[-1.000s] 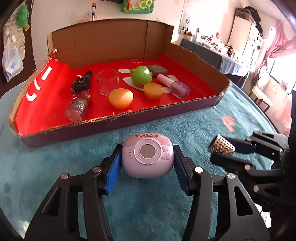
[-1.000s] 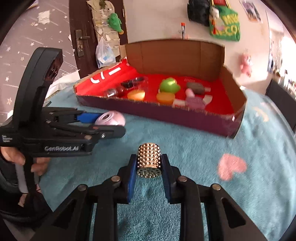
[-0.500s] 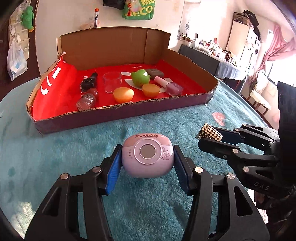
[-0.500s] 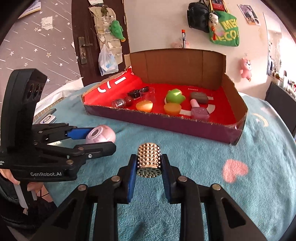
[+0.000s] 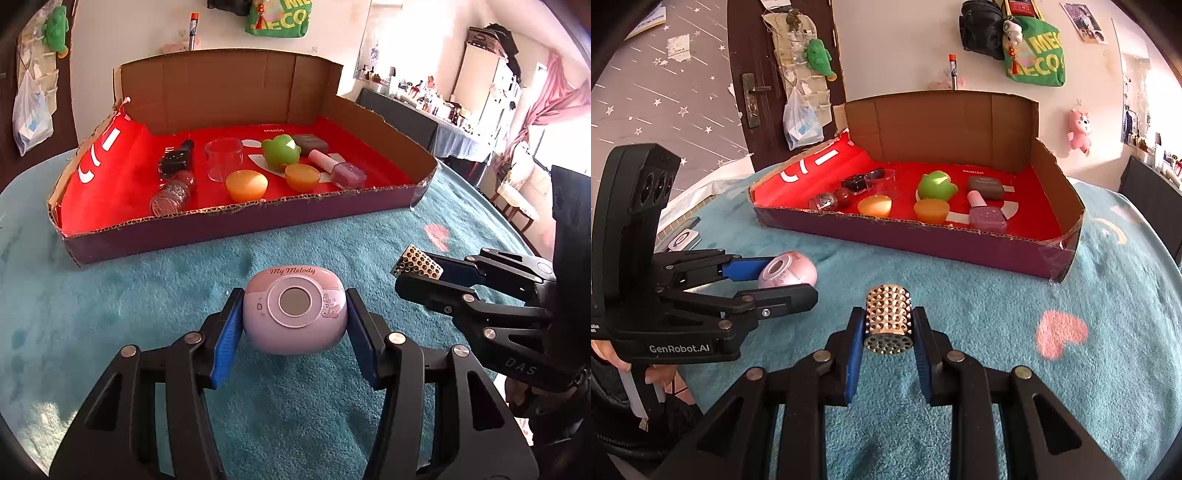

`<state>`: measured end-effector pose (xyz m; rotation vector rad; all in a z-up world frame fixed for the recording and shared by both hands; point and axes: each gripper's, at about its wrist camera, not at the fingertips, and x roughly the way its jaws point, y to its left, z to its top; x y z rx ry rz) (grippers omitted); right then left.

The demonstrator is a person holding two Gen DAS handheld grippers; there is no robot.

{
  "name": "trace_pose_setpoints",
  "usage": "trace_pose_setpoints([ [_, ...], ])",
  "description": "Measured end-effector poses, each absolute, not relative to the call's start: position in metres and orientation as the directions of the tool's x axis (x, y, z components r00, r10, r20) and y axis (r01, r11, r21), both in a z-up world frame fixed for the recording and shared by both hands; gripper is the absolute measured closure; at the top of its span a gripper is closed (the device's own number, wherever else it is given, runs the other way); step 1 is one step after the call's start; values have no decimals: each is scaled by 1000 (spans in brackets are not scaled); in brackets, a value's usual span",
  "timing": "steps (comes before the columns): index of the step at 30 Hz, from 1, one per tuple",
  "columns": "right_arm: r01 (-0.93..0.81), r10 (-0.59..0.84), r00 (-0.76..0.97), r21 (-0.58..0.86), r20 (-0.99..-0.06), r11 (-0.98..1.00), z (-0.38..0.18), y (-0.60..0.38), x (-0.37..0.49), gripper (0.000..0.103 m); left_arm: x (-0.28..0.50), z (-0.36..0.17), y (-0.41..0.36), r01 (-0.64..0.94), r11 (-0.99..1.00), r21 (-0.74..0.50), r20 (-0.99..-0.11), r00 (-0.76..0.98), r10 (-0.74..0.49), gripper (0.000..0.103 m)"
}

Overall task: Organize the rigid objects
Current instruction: 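Carry the pink case and gold roller into the box and lower them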

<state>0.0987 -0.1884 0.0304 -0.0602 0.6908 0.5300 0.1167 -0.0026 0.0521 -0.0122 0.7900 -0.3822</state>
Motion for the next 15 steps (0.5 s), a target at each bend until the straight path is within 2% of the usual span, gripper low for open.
trace_pose_setpoints([
  [4,-487,457,642,133,-616,863,36,-190,104,76,124,73,3,352,917,-186,-662,645,-382,52],
  [7,-499,502,630,186,-593,846,56,-194,119,76,145,99,11,391,886,-250,-624,634,-456,52],
  [10,-512,536,628,218,-565,831,77,-197,142,75,178,118,20,379,878,-291,-611,633,-475,52],
  [15,-526,562,589,253,-581,812,101,-193,206,75,247,131,22,386,879,-279,-645,604,-469,52],
])
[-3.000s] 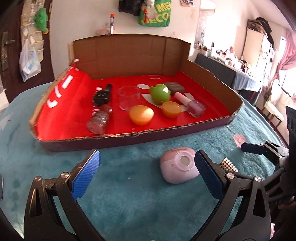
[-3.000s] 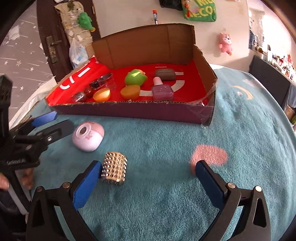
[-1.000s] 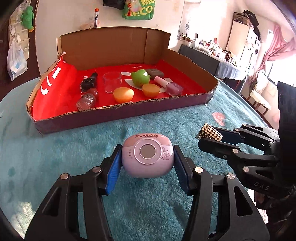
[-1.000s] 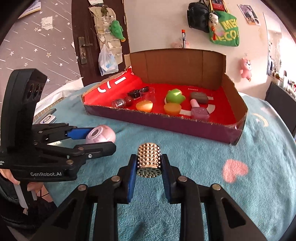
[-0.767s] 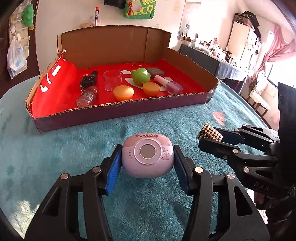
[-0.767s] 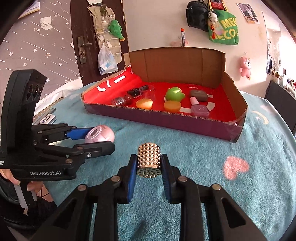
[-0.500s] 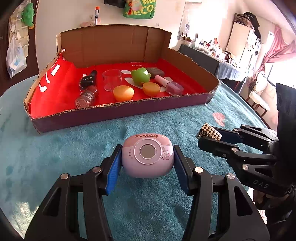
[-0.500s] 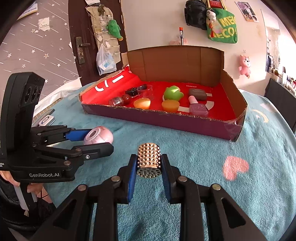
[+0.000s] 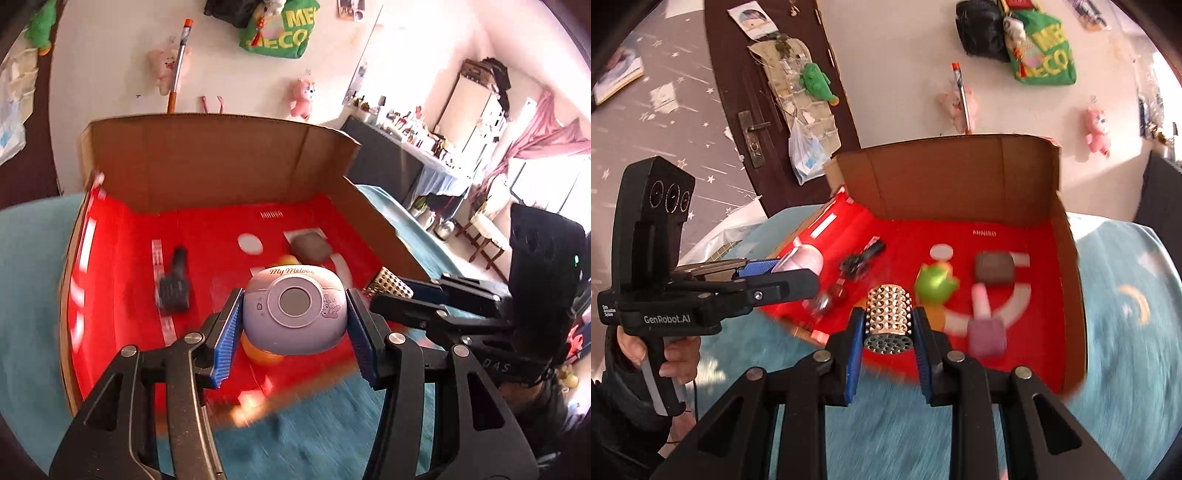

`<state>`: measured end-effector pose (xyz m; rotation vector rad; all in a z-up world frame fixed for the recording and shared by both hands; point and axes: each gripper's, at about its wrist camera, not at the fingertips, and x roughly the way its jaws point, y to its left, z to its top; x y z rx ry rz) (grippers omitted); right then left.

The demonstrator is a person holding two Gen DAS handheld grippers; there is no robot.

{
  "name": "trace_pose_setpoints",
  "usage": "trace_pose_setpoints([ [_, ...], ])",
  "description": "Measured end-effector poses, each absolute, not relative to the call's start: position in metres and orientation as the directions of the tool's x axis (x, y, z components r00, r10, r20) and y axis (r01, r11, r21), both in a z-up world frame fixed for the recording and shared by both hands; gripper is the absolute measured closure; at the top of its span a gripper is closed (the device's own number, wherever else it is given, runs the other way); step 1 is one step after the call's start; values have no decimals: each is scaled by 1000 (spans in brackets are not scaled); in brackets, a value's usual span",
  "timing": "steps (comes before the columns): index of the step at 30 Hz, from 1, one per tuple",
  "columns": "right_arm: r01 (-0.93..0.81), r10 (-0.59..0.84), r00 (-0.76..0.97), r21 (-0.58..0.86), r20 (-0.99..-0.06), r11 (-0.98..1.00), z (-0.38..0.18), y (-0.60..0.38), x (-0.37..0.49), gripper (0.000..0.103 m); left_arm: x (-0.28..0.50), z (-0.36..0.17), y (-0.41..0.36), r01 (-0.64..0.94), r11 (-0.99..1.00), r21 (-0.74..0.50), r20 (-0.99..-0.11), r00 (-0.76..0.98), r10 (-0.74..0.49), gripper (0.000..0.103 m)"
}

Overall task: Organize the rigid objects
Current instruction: 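Carry the pink case and gold roller into the box and lower them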

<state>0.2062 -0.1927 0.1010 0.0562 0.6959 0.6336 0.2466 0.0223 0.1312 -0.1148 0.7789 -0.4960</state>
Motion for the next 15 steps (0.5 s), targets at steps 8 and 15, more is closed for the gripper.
trace_pose_setpoints([
  [8,-520,548,463,288,-696,804,92,-174,319,75,337,107,16,396,892,-217,-758,508,-409,52],
  [15,-499,501,364,290,-785,817,75,-159,369,75,370,77,13,380,907,-184,-816,455,-356,52],
])
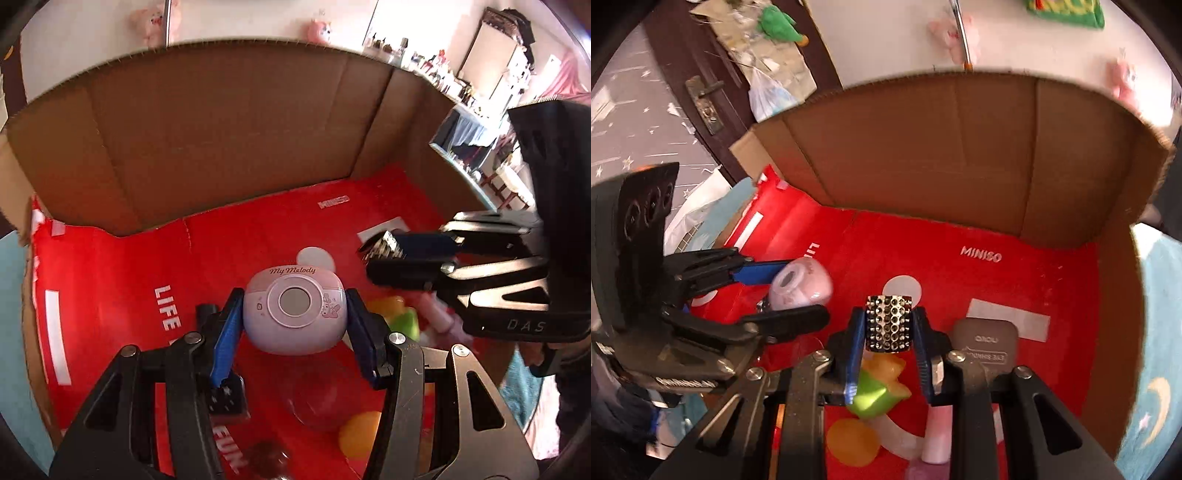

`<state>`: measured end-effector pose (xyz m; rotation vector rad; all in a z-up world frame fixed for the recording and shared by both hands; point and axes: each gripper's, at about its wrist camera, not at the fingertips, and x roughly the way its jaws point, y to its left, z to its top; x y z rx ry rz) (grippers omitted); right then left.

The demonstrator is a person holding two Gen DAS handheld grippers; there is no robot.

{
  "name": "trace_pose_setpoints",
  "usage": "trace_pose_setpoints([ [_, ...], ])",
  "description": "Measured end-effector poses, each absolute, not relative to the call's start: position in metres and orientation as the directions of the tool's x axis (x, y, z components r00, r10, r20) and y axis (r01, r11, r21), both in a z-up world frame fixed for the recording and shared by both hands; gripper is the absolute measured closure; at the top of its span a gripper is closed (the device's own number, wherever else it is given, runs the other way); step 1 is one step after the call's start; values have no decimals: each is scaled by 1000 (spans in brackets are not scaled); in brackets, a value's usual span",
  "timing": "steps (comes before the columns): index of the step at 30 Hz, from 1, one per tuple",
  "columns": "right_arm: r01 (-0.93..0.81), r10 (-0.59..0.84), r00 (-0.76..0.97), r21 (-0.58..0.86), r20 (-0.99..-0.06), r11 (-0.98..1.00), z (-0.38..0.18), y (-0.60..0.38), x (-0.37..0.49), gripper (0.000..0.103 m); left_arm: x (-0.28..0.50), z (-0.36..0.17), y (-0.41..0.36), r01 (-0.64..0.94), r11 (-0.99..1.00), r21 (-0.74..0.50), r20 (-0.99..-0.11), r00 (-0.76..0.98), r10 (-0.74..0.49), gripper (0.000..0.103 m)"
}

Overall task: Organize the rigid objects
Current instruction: 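Carry the pink case and gold roller into the box and lower them, then open both tools to release the pink case and gold roller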

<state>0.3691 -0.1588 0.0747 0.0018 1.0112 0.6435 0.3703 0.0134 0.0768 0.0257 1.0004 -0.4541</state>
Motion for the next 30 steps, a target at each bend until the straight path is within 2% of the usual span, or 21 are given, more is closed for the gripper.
trace_pose_setpoints([
  [3,-492,429,384,212,-818,844,74,-152,378,75,379,70,12,368,911,-187,-829,438,-348,52],
  [16,-474,338,270,181,-902,862,54,-136,405,75,392,56,-9,369,924,-104,-876,406,-261,52],
  [30,-468,330,250,185,-910,864,43,-124,414,75,390,55,-17,379,924,-54,-881,418,-222,51],
])
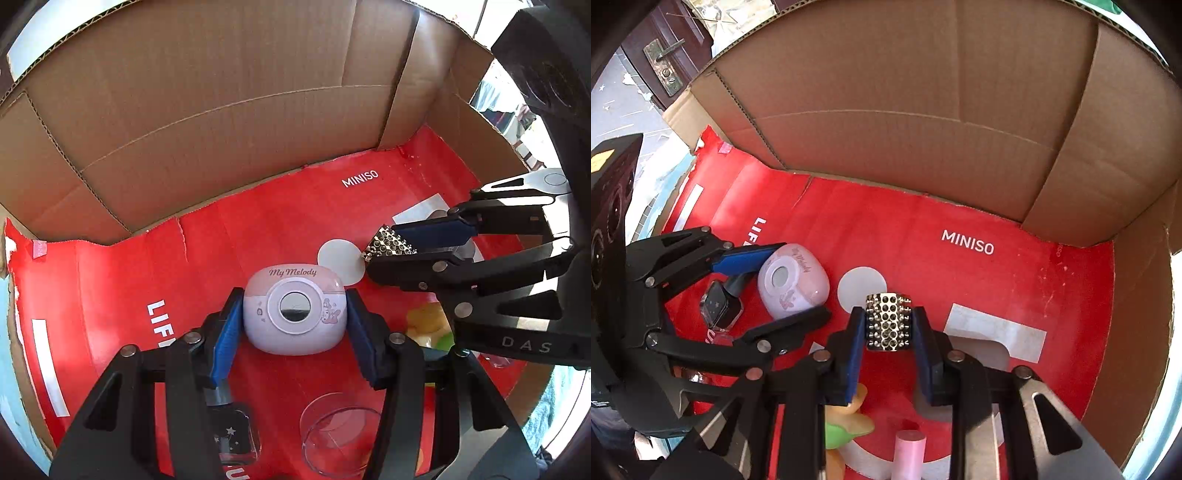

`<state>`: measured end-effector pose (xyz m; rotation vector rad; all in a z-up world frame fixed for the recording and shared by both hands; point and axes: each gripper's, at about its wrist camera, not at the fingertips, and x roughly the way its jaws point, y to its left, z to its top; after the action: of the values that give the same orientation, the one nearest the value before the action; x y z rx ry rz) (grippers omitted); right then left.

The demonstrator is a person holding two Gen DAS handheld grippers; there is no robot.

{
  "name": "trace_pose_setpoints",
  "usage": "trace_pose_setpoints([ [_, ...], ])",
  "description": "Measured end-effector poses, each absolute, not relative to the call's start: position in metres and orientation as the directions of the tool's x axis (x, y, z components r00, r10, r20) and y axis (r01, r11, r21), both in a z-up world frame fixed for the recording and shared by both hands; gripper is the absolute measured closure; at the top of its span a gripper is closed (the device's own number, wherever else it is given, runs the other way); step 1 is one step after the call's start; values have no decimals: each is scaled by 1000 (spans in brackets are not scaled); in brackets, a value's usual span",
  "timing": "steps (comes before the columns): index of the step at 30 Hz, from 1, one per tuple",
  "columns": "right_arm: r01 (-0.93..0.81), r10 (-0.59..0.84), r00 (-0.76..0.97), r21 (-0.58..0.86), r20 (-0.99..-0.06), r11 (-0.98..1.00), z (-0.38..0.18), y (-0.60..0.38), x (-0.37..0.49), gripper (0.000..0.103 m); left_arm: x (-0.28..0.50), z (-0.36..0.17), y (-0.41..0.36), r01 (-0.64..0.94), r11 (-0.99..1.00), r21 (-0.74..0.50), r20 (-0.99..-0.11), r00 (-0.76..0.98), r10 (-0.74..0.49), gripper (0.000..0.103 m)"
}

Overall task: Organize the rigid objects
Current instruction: 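Open both tools to release the pink case and gold roller, then lift both tools up out of the box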

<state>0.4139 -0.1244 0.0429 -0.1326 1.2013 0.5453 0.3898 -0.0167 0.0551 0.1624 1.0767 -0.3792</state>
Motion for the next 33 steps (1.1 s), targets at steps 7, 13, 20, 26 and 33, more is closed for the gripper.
trace_pose_setpoints([
  [7,-466,337,247,193,-909,863,38,-127,415,75,389,57,-16,375,926,-45,-878,427,-216,46],
  [13,-463,341,249,198,-906,864,39,-130,415,73,384,65,-15,366,930,-45,-868,447,-218,40],
  [20,-457,336,297,176,-894,872,59,-141,409,61,371,85,-8,337,939,-64,-836,496,-235,37],
  [26,-436,343,350,173,-872,883,83,-156,394,55,344,109,8,290,953,-91,-787,565,-247,29],
  [33,-419,354,439,160,-825,894,122,-170,361,43,294,138,19,263,962,-69,-717,657,-231,19],
])
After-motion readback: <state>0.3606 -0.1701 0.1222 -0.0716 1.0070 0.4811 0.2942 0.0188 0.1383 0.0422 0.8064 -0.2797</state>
